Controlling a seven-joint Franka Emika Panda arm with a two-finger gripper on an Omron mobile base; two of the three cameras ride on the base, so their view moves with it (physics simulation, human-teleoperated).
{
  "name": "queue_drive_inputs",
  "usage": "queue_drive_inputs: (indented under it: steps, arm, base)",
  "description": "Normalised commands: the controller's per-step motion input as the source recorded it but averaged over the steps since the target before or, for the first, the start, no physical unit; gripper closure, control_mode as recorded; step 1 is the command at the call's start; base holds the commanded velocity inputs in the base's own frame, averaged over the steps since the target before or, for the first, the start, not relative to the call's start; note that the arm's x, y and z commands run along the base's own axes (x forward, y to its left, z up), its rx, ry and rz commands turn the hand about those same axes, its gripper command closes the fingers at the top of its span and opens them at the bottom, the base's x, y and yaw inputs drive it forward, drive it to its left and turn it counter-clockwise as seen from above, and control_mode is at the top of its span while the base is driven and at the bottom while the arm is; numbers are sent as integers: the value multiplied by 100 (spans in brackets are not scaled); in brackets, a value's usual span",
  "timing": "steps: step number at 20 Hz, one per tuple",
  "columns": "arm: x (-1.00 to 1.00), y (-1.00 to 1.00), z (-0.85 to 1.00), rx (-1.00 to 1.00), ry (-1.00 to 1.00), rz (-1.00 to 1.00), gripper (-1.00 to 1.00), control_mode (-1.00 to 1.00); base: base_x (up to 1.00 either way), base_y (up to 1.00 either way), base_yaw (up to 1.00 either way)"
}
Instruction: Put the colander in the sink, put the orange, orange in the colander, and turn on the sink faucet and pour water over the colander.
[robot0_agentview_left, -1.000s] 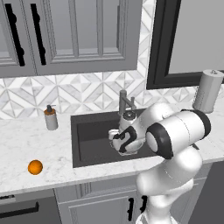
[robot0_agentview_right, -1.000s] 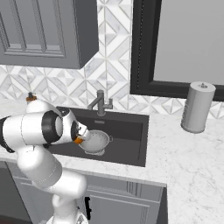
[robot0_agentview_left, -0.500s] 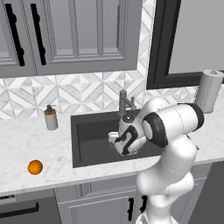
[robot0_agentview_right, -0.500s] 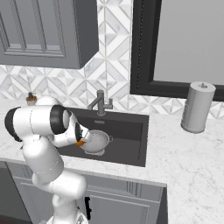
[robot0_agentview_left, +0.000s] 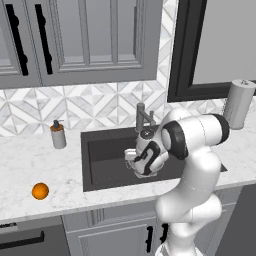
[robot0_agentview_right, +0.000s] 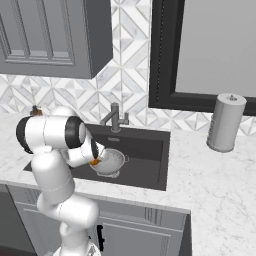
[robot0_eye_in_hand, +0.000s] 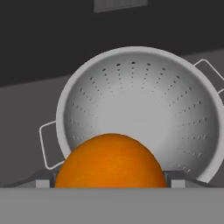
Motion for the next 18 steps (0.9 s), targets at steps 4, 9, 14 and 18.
queue_drive_inputs:
  steps: [4,9,14,18]
  arm:
    - [0,0,-31,0,0,0,100,-100]
    - [0,0,-25,0,0,0,100,-100]
    - [7,0,-1,0,0,0,-100,-100]
    - [6,0,0,0,0,0,-100,-100]
  base:
    - [0,0,0]
    - [0,0,0]
    - [0,0,0]
    - [0,0,0]
